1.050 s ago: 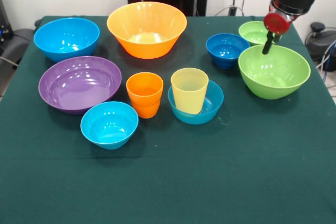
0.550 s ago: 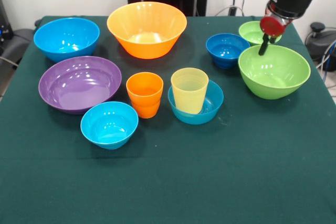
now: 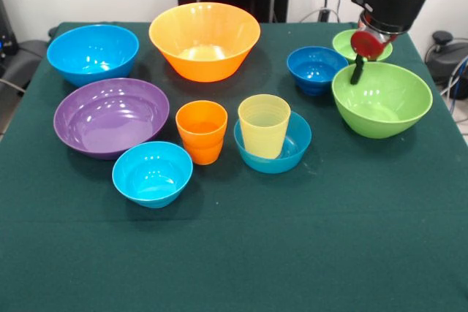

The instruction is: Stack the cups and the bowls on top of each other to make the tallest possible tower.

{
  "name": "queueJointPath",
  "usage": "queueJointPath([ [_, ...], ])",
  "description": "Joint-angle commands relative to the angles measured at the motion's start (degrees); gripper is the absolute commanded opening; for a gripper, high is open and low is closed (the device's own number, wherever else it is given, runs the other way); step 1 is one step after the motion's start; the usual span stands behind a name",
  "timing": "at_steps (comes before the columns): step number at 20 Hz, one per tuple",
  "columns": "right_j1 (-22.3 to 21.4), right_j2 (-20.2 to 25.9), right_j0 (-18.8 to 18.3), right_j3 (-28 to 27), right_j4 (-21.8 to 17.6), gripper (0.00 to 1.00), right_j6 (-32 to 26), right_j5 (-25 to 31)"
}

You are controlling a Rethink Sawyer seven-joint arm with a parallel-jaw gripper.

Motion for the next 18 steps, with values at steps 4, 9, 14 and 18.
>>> queueJointPath([
  [4,1.8,-2.0,1.7,1.3,-0.4,1.00,6.7,-3.3],
  [9,1.7,-2.2,2.2,1.4,-0.3,1.00,6.8,-3.3],
  [14,1.7,-2.4,2.6,1.6,-0.5,1.00,6.7,-4.4],
  [18,1.9,-2.4,2.4,1.8,-0.4,0.00,6.5,-5.2],
])
